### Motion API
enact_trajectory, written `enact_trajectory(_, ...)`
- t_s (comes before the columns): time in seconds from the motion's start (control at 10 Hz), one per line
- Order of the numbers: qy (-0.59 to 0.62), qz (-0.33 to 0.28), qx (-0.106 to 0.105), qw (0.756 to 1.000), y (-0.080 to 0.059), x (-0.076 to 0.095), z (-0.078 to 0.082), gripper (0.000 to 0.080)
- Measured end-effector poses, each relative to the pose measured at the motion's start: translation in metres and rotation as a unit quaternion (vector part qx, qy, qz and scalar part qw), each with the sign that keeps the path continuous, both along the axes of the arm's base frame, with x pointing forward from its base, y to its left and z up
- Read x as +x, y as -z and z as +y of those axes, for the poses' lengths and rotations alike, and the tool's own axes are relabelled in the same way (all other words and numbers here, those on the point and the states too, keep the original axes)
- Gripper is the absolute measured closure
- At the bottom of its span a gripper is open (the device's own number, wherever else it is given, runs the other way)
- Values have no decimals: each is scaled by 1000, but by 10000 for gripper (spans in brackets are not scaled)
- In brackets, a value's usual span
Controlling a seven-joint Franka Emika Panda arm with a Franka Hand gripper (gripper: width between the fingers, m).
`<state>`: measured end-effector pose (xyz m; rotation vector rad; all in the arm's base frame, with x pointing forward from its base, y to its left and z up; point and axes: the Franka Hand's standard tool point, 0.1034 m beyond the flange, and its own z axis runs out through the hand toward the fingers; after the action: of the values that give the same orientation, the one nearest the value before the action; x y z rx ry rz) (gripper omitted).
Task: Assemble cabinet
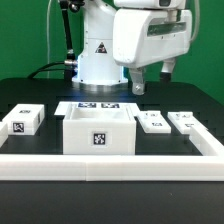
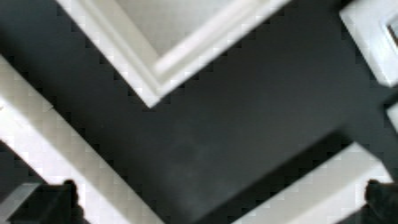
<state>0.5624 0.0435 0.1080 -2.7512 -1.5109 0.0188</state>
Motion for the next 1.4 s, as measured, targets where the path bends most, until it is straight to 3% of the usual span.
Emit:
enact_trajectory(0.4, -142, 4, -5, 990, 11, -11, -28, 1)
enact_trajectory(0.8, -157, -1, -5, 988, 12, -10, -32, 1)
enact_trajectory(1.0, -264, -30, -7, 964, 21, -13, -47, 1)
enact_trajectory(1.4, -266, -26, -7, 963, 24, -18, -48, 1)
